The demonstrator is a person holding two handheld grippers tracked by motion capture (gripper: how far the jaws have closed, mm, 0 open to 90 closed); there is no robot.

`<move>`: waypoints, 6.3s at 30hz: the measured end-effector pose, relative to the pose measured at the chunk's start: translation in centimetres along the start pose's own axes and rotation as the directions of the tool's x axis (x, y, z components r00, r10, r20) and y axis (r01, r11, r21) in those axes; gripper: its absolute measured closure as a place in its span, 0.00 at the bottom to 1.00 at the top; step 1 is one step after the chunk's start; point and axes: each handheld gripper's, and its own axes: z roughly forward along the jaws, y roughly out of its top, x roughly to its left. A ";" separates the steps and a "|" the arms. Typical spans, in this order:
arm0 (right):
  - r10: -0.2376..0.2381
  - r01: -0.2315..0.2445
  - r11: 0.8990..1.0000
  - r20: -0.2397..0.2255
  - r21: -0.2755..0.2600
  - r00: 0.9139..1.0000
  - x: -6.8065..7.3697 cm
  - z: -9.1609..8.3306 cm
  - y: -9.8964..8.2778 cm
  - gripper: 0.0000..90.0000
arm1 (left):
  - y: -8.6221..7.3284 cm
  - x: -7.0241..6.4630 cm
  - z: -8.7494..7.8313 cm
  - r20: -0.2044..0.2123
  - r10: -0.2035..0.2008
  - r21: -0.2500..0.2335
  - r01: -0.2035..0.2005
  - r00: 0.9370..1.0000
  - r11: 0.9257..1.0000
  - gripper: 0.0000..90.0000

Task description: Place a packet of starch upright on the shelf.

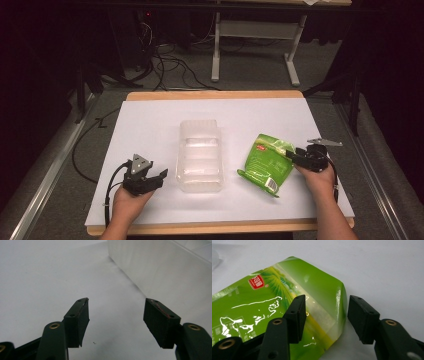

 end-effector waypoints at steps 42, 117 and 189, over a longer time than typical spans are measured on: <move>-0.126 0.065 0.949 -0.182 -0.310 0.975 4.9 -6.8 1.6 1.00 | 0.1 -0.3 -0.2 -0.010 0.031 -0.008 -0.031 0.999 0.999 0.42; -0.284 0.204 0.902 -0.167 -0.380 0.944 11.5 -6.5 1.9 0.83 | 0.2 -0.6 -0.1 0.003 0.057 0.009 -0.057 0.998 0.998 0.42; -0.456 0.228 0.822 -0.363 -0.522 0.813 19.1 -8.0 8.2 0.99 | 0.2 -0.1 -0.7 -0.011 0.031 -0.026 -0.032 0.999 0.999 0.44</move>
